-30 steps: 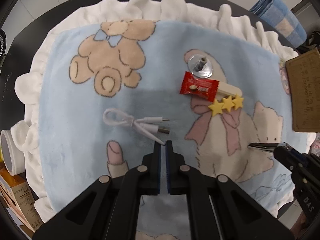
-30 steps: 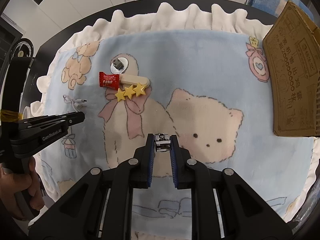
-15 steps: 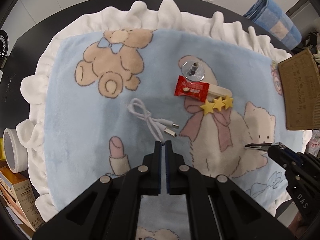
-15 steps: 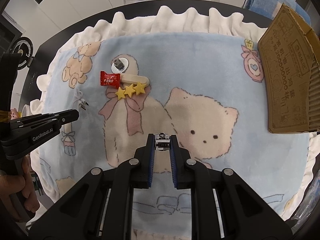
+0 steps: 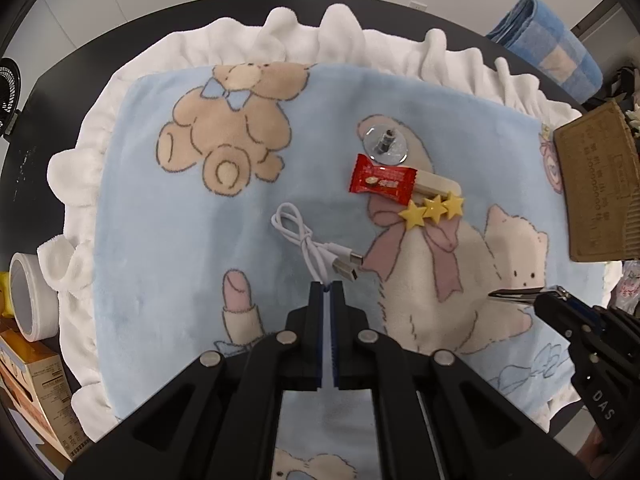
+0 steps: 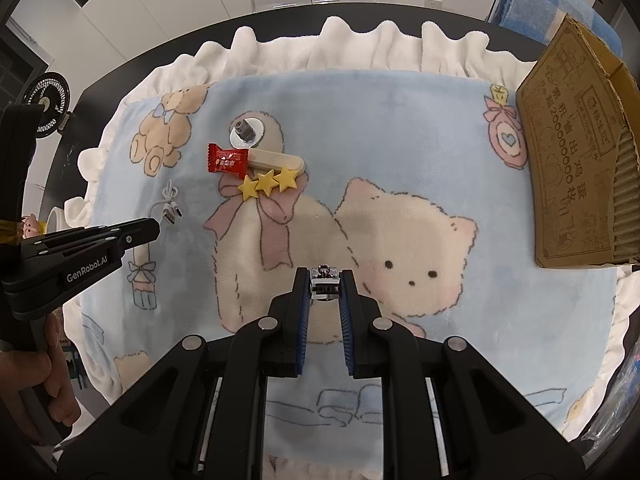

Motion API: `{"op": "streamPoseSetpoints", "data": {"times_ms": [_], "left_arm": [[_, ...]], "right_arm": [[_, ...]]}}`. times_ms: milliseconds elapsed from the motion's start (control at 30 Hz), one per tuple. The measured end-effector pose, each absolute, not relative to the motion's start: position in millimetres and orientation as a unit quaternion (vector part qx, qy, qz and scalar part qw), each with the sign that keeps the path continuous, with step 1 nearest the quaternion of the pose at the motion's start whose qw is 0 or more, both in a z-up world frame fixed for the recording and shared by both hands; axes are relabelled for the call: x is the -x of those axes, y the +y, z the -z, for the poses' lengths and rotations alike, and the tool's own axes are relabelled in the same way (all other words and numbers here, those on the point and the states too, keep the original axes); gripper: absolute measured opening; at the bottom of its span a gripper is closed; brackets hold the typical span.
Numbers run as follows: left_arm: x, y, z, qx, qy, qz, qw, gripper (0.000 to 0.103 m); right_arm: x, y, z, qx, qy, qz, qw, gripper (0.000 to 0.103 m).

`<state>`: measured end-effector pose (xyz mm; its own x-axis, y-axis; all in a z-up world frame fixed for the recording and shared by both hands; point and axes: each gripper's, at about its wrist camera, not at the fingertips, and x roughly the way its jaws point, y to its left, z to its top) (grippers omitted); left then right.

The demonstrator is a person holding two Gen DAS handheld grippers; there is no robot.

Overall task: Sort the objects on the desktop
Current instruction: 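Lift the white cable with the left tool while the right tool holds the clipper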

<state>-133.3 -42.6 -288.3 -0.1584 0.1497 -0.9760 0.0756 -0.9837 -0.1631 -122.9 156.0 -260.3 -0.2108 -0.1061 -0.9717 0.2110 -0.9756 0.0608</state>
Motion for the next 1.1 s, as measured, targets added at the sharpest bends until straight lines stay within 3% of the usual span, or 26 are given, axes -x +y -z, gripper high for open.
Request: {"op": "streamPoseSetpoints", "data": {"times_ms": [467,867,1100], "left_arm": [[126,-38,269,0.645,-0.084,-0.759,0.024,0.003],[111,-39,180,0.622,-0.095,-0.777,0.016,0.000],[98,-49,171,0.623,-0.112,-0.774,0.012,0.000]], "right_arm": [[119,158,248,-0.612,0.045,0.783,0.104,0.014],[110,147,170,-0.581,0.045,0.803,0.121,0.014],[104,146,153,-0.572,0.049,0.809,0.123,0.014]]}}
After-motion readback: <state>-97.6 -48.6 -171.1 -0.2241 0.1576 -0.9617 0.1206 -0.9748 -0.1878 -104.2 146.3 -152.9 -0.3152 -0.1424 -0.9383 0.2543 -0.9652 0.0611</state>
